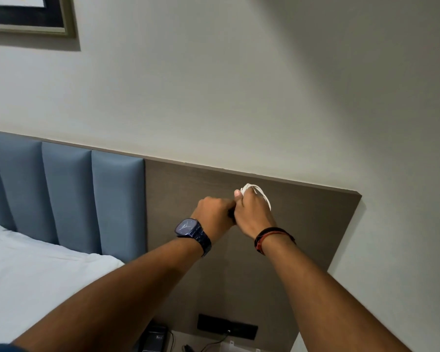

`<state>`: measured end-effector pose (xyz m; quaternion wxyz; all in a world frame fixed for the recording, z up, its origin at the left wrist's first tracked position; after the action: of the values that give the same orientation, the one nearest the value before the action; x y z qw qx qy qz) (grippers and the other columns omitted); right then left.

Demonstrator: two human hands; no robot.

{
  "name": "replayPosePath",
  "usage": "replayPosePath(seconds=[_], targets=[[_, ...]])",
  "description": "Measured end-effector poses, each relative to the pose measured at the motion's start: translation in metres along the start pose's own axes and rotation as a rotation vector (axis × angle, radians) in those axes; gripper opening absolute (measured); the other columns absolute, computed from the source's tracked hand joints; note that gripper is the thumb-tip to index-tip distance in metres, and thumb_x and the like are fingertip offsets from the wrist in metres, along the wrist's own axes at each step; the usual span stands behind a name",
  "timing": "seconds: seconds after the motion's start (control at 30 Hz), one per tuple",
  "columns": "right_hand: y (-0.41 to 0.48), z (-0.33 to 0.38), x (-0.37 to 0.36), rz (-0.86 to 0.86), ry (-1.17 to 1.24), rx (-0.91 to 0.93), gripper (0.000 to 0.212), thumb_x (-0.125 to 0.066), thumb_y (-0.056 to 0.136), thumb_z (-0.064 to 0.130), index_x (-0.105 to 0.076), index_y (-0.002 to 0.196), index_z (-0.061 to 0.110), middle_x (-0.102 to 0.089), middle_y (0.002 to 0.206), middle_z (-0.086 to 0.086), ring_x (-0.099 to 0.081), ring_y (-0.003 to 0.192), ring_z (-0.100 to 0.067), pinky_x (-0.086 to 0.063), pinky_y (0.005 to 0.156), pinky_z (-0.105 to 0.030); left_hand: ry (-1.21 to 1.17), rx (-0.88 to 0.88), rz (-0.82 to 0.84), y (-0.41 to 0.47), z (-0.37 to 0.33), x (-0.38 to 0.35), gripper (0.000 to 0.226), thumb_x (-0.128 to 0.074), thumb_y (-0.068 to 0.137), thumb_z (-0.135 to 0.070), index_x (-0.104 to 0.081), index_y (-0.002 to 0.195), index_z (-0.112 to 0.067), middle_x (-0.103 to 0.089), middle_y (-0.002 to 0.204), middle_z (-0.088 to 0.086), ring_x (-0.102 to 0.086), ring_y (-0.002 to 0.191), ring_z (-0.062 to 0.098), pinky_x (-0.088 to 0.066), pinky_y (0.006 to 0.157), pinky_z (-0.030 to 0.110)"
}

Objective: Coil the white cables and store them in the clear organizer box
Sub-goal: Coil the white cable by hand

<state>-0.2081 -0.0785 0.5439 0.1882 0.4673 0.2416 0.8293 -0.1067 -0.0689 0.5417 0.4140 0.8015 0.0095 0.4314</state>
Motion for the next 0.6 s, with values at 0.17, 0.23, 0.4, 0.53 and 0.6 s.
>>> replayPosePath(seconds=[0.17, 0.23, 0.4, 0.53, 0.6], targets=[[0.004, 0.006, -0.008, 0.152, 0.019, -0.098, 0.037, -0.032, 0.098, 0.032, -0.040, 0.067, 0.015, -0.051, 0.070, 0.000, -0.051, 0.073, -0.026, -0.037, 0.068, -0.031, -0.055, -0.002, -0.163, -0.010, 0.009, 0.022, 0.018, -0.077, 0.069, -0.022, -0.068, 0.070, -0.007, -0.068, 0.063, 0.011, -0.062, 0.058, 0.030, -0.051, 0.053, 0.035], [0.001, 0.001, -0.017, 0.277, 0.291, -0.252, 0.040, -0.030, 0.098, 0.037, -0.049, 0.071, 0.014, -0.057, 0.066, -0.003, -0.052, 0.061, -0.022, -0.040, 0.063, -0.030, -0.169, 0.053, -0.152, -0.007, 0.021, 0.027, 0.034, -0.084, 0.059, -0.032, -0.066, 0.076, -0.008, -0.068, 0.071, 0.008, -0.061, 0.064, 0.023, -0.052, 0.057, 0.034], [-0.019, -0.004, -0.022, 0.695, 0.966, -0.485, 0.051, -0.030, 0.093, 0.048, -0.046, 0.058, 0.015, -0.026, 0.034, 0.006, -0.019, 0.031, -0.010, -0.019, 0.042, -0.025, -0.514, 0.272, 0.145, -0.001, 0.048, 0.013, 0.087, -0.087, 0.055, -0.019, -0.046, 0.131, -0.026, -0.053, 0.123, -0.005, -0.053, 0.106, 0.011, -0.049, 0.083, 0.027], [-0.026, 0.002, -0.016, 0.840, 1.115, -0.440, 0.038, -0.034, 0.082, 0.040, -0.046, 0.058, 0.013, -0.024, 0.033, 0.006, -0.019, 0.031, -0.012, -0.023, 0.042, -0.025, -0.834, 0.311, 0.452, -0.004, 0.035, -0.010, 0.057, -0.068, 0.076, -0.003, -0.053, 0.128, -0.021, -0.066, 0.110, -0.004, -0.064, 0.097, 0.006, -0.054, 0.080, 0.019], [-0.026, 0.006, -0.012, 0.852, 1.203, -0.398, 0.027, -0.038, 0.074, 0.034, -0.045, 0.060, 0.012, -0.024, 0.033, 0.006, -0.020, 0.031, -0.012, -0.027, 0.042, -0.024, -0.936, 0.370, 0.443, -0.005, 0.032, -0.014, 0.026, -0.061, 0.084, -0.007, -0.066, 0.108, -0.015, -0.070, 0.101, 0.006, -0.067, 0.094, 0.016, -0.054, 0.088, 0.032]])
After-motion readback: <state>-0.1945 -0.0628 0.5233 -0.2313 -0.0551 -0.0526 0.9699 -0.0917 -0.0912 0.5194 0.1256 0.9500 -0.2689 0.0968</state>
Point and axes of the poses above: each hand's wrist, its own y-axis towards the middle knuckle, its own x-axis out of the back of the hand, z = x × y, the point moved 6 cm from there along y, towards the middle knuckle
